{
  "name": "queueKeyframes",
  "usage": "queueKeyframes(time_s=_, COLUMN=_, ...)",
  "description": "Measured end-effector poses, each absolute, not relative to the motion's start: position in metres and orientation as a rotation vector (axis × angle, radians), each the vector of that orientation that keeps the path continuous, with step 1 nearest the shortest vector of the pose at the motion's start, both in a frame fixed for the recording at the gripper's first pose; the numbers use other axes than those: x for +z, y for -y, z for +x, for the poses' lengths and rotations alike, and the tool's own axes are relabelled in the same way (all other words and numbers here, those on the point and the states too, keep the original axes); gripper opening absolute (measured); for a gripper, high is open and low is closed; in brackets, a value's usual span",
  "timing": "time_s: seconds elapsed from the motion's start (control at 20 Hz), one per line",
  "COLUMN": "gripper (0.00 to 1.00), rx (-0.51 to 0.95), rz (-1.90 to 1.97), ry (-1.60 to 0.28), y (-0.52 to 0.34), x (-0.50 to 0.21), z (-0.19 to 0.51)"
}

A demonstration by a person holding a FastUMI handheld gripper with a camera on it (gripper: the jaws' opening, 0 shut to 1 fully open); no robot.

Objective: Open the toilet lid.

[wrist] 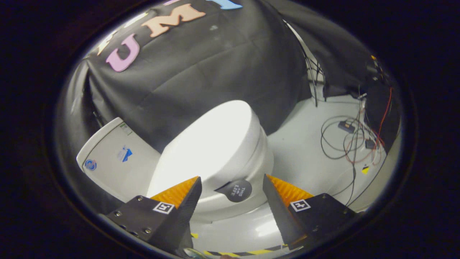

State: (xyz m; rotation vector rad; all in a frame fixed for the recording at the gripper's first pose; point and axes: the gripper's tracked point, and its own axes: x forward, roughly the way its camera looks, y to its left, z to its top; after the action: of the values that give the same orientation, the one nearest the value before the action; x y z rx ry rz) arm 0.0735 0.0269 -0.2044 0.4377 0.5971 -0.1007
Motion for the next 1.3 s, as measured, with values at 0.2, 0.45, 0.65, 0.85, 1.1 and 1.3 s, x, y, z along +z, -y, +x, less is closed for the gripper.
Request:
queueKeyframes(time_s=0.2, gripper=0.95, rx=-0.119, rz=0.553, ry=-0.714, y=-0.032, x=-0.233, z=0.064)
queueKeyframes(time_s=0.45, gripper=0.62, rx=-0.129, rz=0.739, ry=-0.715, y=-0.038, x=-0.232, z=0.079)
queueKeyframes(time_s=0.65, gripper=0.32, rx=-0.188, rz=0.763, ry=-0.702, y=-0.029, x=-0.235, z=0.074)
queueKeyframes(time_s=0.85, gripper=0.17, rx=-0.091, rz=0.701, ry=-0.706, y=-0.037, x=-0.23, z=0.076)
queueKeyframes(time_s=1.1, gripper=0.06, rx=-0.09, rz=0.759, ry=-0.726, y=-0.04, x=-0.226, z=0.074)
queueKeyframes(time_s=1.3, gripper=0.06, rx=-0.112, rz=0.752, ry=-0.73, y=-0.038, x=-0.222, z=0.074)
